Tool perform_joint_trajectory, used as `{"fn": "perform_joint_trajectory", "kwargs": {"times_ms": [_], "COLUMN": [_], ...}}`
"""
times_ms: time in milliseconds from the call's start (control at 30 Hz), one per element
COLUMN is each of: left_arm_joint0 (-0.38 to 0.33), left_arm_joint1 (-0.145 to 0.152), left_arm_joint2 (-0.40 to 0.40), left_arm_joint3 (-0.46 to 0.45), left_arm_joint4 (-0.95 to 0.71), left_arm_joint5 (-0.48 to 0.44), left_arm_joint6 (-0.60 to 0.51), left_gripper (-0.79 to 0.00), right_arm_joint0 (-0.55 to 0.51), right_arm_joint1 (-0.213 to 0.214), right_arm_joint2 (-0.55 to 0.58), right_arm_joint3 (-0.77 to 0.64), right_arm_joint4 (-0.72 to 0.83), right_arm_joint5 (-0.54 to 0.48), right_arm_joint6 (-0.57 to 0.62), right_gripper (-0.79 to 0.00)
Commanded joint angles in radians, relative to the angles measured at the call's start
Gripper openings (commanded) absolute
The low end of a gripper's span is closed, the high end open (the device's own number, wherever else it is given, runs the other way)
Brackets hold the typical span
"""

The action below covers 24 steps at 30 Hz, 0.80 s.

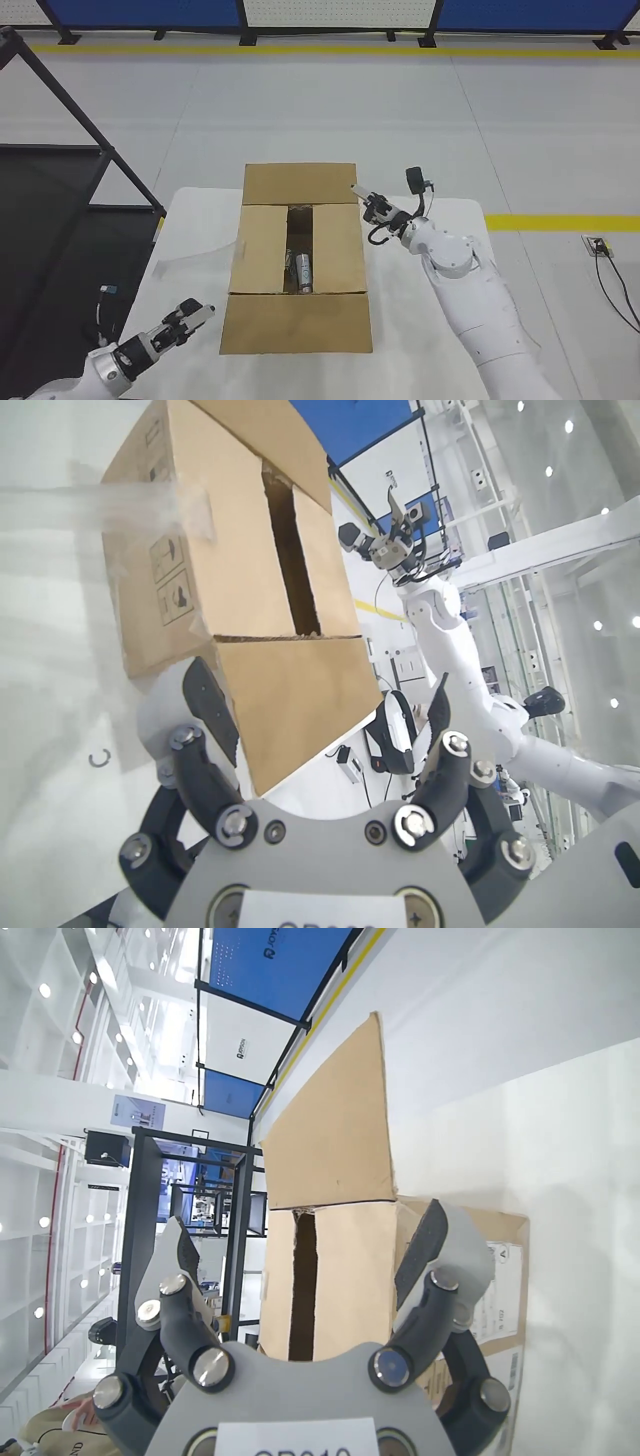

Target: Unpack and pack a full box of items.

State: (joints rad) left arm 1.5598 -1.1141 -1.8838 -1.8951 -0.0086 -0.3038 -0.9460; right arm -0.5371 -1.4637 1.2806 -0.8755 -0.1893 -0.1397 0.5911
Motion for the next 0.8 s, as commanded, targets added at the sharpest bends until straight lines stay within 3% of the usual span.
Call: {"fn": "perform_joint_trajectory", "kwargs": {"times_ms": [0,67,367,533,767], "left_arm_joint0": [0.008,0.014,0.022,0.025,0.021], "left_arm_joint1": [0.006,0.011,0.023,0.030,0.041], "left_arm_joint2": [-0.009,-0.014,-0.008,-0.005,0.001], "left_arm_joint3": [0.006,0.008,-0.001,-0.002,0.019], "left_arm_joint4": [0.010,0.012,0.019,0.031,0.067], "left_arm_joint5": [-0.016,-0.030,-0.038,-0.039,-0.017], "left_arm_joint6": [-0.043,-0.079,-0.083,-0.099,-0.103], "left_gripper": [0.000,0.000,0.000,0.000,0.000], "right_arm_joint0": [0.007,0.018,0.018,0.008,-0.006], "right_arm_joint1": [0.004,0.007,0.017,0.022,0.022], "right_arm_joint2": [-0.002,-0.014,-0.016,-0.014,0.009], "right_arm_joint3": [0.014,0.025,0.034,0.022,0.003], "right_arm_joint4": [-0.005,-0.026,0.045,0.047,0.078], "right_arm_joint5": [0.004,0.034,-0.026,-0.028,-0.008], "right_arm_joint6": [0.044,0.095,0.277,0.251,0.075], "right_gripper": [0.000,0.000,0.000,0.000,0.000]}}
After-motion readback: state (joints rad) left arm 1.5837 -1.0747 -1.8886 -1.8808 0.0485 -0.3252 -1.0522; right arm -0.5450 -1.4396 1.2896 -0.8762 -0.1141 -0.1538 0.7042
